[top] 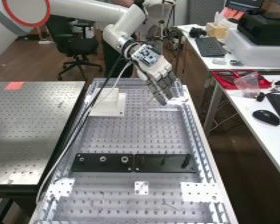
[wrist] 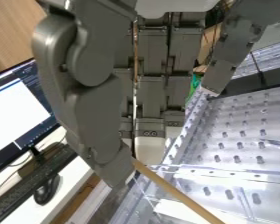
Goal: Grab the chopstick and place it in the clear container
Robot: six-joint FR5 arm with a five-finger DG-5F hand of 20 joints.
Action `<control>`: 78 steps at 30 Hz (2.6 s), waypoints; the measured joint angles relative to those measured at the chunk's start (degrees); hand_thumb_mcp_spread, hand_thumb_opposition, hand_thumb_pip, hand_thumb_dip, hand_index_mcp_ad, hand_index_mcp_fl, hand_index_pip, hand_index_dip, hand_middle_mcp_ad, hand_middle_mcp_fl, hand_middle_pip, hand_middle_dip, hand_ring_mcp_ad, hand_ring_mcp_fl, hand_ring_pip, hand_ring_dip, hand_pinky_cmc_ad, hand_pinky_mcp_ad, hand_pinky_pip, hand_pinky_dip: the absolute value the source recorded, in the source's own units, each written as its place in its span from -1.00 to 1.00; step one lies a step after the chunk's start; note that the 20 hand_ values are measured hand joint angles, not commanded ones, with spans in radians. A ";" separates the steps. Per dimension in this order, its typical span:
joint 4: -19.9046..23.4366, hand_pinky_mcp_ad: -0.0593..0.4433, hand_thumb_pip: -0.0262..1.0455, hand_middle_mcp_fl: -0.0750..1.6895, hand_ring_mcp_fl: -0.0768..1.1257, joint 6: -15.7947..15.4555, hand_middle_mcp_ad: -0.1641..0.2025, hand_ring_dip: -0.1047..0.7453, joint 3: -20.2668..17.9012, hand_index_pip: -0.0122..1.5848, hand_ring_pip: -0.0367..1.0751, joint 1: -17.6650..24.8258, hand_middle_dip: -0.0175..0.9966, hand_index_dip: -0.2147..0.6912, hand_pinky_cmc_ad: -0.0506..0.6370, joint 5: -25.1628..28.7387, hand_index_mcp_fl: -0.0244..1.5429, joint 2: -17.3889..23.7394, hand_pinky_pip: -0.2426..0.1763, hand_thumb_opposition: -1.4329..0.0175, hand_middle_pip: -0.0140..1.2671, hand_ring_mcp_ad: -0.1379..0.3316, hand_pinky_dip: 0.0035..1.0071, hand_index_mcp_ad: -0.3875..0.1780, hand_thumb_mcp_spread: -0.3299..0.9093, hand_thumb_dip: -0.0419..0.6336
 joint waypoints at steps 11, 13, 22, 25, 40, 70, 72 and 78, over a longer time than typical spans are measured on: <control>0.70 0.41 0.27 0.13 0.20 -2.85 0.17 0.26 0.40 0.22 -0.83 -0.06 0.17 -0.37 0.36 -3.07 -0.04 -0.04 0.40 -0.30 -0.07 -0.45 -0.03 0.21 0.29 -0.08; 1.00 0.41 0.27 0.04 0.11 -3.32 0.18 0.23 0.28 0.19 -0.83 -0.11 0.15 -0.43 0.29 -3.61 -0.13 0.19 0.32 -0.25 -0.09 -0.43 0.03 0.21 0.25 -0.08; 2.33 0.41 0.40 -0.17 -0.16 -4.93 0.17 0.13 -0.36 0.02 -0.78 -0.33 0.06 -0.50 0.25 -4.55 -0.41 1.00 -0.13 -0.11 -0.20 -0.23 0.37 0.22 0.08 -0.08; 2.88 0.41 0.40 -0.19 -0.19 -5.47 0.17 0.10 -0.60 -0.02 -0.75 -0.37 0.06 -0.50 0.25 -4.30 -0.45 1.29 -0.20 -0.08 -0.21 -0.14 0.45 0.21 0.05 -0.08; 25.09 0.42 0.41 -0.27 -0.37 -25.99 0.22 0.09 -15.48 -0.18 -0.74 -1.54 0.04 -0.50 0.22 -3.13 -0.53 15.13 -0.35 -0.01 -0.30 -0.04 0.54 0.23 0.00 -0.12; 51.19 0.51 0.18 -0.36 -0.53 -55.77 0.22 0.11 -41.55 -0.65 -0.80 -11.45 0.05 -0.28 0.24 -32.83 -0.49 38.73 -0.34 0.03 -0.75 -0.06 0.52 0.19 -0.12 -0.45; 51.20 0.55 0.18 -0.37 -0.58 -56.71 0.21 0.11 -42.45 -0.69 -0.80 -12.44 0.06 -0.27 0.24 -34.98 -0.49 39.74 -0.34 0.03 -0.76 -0.04 0.53 0.17 -0.13 -0.44; 51.26 0.62 0.20 -0.44 -0.60 -59.91 0.21 0.11 -44.29 -0.80 -0.80 -14.93 0.06 -0.23 0.24 -40.44 -0.54 42.12 -0.34 0.03 -0.79 -0.04 0.45 0.10 -0.14 -0.45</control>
